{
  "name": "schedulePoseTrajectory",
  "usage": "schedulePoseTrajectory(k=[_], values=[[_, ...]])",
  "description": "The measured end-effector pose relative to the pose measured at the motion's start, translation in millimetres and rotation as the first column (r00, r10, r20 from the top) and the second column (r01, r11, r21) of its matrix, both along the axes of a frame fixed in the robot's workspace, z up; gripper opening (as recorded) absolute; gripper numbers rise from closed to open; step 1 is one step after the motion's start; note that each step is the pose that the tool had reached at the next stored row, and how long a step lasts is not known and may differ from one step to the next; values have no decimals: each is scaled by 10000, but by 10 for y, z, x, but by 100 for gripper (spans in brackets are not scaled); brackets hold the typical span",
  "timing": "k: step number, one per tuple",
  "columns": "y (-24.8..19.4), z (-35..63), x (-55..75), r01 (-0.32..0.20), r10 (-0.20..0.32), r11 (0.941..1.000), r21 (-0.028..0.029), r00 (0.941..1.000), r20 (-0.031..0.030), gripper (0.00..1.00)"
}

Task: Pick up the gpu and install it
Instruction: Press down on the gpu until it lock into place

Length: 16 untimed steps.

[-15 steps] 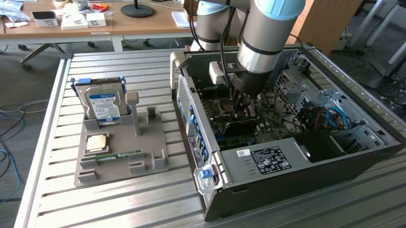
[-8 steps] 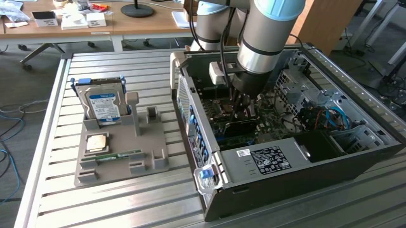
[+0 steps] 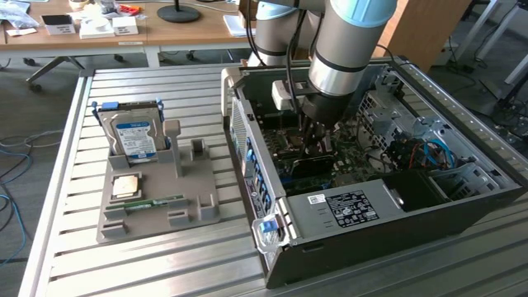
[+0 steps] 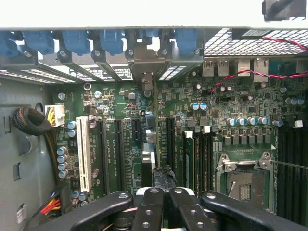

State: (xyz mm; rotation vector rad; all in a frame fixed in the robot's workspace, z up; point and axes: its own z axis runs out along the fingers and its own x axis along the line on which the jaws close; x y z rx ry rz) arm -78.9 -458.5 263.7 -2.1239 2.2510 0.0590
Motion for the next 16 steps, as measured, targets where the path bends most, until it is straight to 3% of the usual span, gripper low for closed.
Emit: schedulePoseTrajectory(k=[16], values=[[0,-18,-1,1,-1,10000,-3,10000,-2,11]])
